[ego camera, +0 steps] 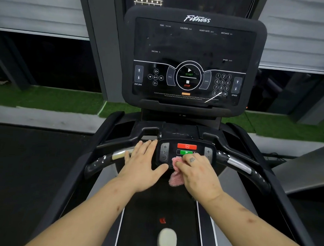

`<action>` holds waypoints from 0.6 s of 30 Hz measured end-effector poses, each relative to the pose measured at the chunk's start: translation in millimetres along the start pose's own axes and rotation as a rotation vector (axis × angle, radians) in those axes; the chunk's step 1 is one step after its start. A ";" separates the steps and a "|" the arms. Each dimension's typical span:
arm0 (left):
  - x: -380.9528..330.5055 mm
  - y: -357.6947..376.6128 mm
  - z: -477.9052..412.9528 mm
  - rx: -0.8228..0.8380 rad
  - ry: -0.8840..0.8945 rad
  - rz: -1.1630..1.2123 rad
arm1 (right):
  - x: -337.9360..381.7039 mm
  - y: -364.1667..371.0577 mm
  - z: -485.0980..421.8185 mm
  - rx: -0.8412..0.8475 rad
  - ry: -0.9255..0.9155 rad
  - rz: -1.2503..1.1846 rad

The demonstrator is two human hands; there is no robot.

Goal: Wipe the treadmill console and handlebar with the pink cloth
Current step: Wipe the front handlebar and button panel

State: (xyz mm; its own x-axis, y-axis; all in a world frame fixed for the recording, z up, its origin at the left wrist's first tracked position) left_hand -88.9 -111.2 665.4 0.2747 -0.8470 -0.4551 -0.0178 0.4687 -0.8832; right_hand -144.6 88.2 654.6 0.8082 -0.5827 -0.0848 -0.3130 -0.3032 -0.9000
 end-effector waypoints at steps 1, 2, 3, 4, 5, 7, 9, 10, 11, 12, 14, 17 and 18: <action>0.2 0.5 -0.1 -0.005 0.001 -0.002 | 4.2 1.1 -1.0 0.008 -0.017 0.002; 0.0 0.4 -0.1 -0.009 0.003 -0.002 | 8.0 1.9 -1.7 0.012 -0.031 0.003; -0.2 0.4 -0.1 -0.013 0.005 0.001 | 10.5 2.2 -1.8 0.013 -0.032 -0.001; -0.4 0.3 -0.2 -0.018 0.007 0.005 | 11.2 2.6 -1.6 0.012 -0.028 -0.004; -0.2 0.3 -0.4 -0.021 0.008 0.006 | 10.8 2.8 -1.0 0.012 -0.029 -0.001; 0.7 -0.2 0.2 -0.016 0.009 0.006 | 6.3 2.7 1.3 0.028 -0.040 0.011; 0.8 -0.1 0.2 -0.010 0.008 0.006 | -1.5 1.4 4.2 0.038 -0.032 0.026; 0.5 -0.3 0.3 -0.008 0.007 0.007 | -5.9 0.7 5.1 0.030 -0.018 0.037; -0.1 -1.0 0.4 -0.006 0.007 0.007 | -10.2 -1.0 5.3 0.013 0.002 0.042; -0.8 -1.7 0.7 -0.004 0.008 0.006 | -13.9 -2.5 5.5 -0.007 0.024 0.040; -0.4 -2.4 0.9 -0.005 0.007 0.004 | -16.4 -4.5 5.9 -0.042 0.056 0.041; -0.3 -1.5 0.6 -0.005 0.004 -0.002 | -10.9 -1.5 9.2 -0.074 0.098 0.035; -0.2 -0.8 0.4 -0.006 0.003 -0.001 | -7.4 0.8 10.3 -0.080 0.106 0.025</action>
State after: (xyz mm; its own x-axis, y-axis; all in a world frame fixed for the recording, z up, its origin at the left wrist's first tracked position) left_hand -88.6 -111.3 666.2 0.2714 -0.8482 -0.4549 -0.0232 0.4667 -0.8841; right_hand -145.7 100.1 650.1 0.7437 -0.6660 -0.0578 -0.3752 -0.3443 -0.8606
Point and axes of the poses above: each hand's wrist, its own z-axis away from the middle knuckle, its own y-axis out of the palm, x = y × z, the point moved 3 cm from there along -z, towards the middle knuckle, and after that the axes turned 4 degrees about -y, right-handed, at the moved point
